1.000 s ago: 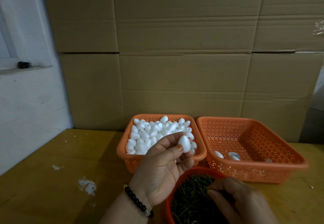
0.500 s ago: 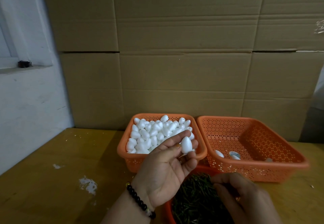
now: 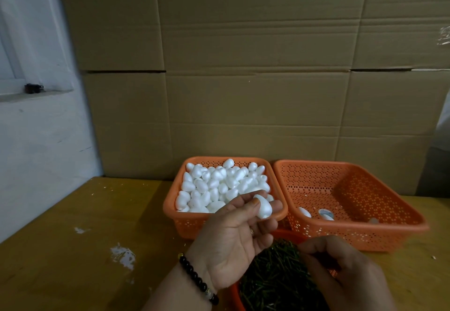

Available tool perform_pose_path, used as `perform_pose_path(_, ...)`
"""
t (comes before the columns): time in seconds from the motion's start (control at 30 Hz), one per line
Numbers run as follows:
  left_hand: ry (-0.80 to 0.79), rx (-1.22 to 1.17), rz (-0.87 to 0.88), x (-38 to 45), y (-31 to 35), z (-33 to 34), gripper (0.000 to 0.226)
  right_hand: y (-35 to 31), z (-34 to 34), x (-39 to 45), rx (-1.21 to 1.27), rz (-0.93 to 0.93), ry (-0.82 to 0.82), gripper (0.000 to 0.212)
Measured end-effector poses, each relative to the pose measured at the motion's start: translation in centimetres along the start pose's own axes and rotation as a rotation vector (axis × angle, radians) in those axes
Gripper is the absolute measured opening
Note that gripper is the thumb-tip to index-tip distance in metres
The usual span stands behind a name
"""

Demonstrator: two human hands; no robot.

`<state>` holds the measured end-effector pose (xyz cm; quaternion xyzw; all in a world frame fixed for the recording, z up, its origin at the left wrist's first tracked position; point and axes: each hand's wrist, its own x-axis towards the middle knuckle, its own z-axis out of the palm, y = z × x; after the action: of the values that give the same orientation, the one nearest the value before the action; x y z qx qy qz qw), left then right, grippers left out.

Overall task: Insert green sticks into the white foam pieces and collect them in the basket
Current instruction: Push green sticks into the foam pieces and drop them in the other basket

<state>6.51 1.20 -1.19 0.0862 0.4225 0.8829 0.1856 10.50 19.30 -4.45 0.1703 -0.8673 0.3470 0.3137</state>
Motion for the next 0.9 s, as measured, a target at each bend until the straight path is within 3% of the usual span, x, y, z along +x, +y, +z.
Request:
perform_pose_path(0.13,-0.001,0.012,-0.030,0.03,0.02,-0.16,0.041,0.16,0.02,-0.29,0.051,0.035,-0.004,0.071)
perform_pose_path(0.3,-0.027,-0.047,-0.052,0.11,0.07,-0.13,0.035,-0.37,0.05,-0.08,-0.056,-0.026,0.017,0.071)
perform_pose_path(0.57,-0.005,-0.112,-0.111,0.34,-0.32,-0.10,0.038,-0.76,-0.05,-0.02,-0.006,-0.016,0.074,0.068)
perform_pose_path(0.73,0.009,-0.104,-0.146,0.47,-0.54,-0.31,0.046,-0.56,-0.12,-0.15,0.022,-0.017,0.141,0.048)
perform_pose_path(0.83,0.015,-0.098,-0.145,0.40,-0.69,-0.37,0.033,-0.44,-0.44,-0.12,0.098,-0.005,0.192,0.025)
perform_pose_path(0.9,0.013,-0.101,-0.142,0.32,-0.77,-0.28,0.026,-0.44,-0.58,-0.14,0.098,-0.018,0.202,0.020)
